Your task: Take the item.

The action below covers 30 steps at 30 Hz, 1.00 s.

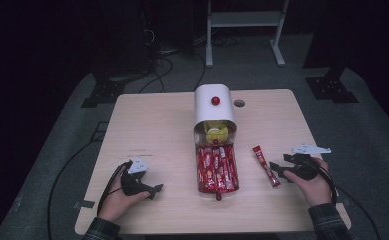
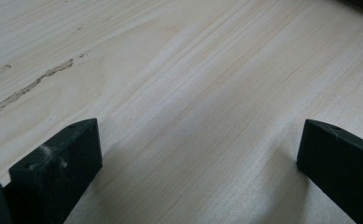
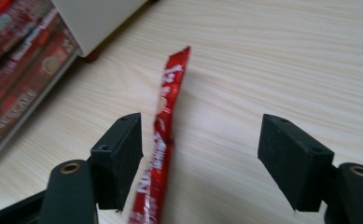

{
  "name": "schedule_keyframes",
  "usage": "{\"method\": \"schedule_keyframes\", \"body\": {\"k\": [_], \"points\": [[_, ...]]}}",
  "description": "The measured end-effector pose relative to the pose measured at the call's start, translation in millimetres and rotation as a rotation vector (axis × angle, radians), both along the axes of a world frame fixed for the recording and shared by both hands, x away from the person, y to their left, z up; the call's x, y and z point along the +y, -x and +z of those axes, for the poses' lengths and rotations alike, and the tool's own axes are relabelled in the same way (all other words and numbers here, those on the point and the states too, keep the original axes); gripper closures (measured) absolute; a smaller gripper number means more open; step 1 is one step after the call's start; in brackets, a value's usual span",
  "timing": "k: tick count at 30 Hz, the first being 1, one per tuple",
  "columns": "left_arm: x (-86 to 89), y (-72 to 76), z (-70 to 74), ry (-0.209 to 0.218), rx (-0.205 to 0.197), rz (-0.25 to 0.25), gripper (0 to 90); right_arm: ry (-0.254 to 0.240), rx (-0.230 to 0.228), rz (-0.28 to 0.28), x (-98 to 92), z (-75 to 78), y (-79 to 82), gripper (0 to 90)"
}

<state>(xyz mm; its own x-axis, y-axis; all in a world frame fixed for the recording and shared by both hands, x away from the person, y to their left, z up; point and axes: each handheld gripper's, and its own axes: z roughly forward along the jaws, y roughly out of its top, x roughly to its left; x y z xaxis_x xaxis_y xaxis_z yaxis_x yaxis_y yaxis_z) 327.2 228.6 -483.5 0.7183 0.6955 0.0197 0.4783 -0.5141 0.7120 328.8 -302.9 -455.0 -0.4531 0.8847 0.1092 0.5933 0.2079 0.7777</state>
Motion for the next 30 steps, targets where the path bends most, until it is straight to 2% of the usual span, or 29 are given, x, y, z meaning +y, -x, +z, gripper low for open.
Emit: {"method": "schedule_keyframes", "body": {"k": [4, 11, 17, 28, 30], "points": [[0.1, 0.0, 0.2, -0.002, 0.002, -0.001, 0.0, 0.000, -0.002, -0.032, -11.4, -1.5, -0.3, 25.7], [-0.3, 0.1, -0.2, 0.005, 0.000, 0.003, 0.0, 0.076, 0.026, -0.090, -27.3, -14.1, -4.7, 23.4], [-0.3, 0.1, -0.3, 0.006, 0.000, 0.003, 0.0, 0.109, 0.033, -0.122, -32.1, -18.7, -6.9, 22.5], [-0.4, 0.1, -0.2, 0.006, 0.000, 0.003, 0.0, 0.124, 0.064, -0.146, -32.8, -26.7, -10.2, 22.1], [-0.3, 0.1, -0.2, 0.005, -0.001, 0.003, 0.0, 0.118, 0.052, -0.147, -33.0, -28.1, -10.3, 21.2]]}}
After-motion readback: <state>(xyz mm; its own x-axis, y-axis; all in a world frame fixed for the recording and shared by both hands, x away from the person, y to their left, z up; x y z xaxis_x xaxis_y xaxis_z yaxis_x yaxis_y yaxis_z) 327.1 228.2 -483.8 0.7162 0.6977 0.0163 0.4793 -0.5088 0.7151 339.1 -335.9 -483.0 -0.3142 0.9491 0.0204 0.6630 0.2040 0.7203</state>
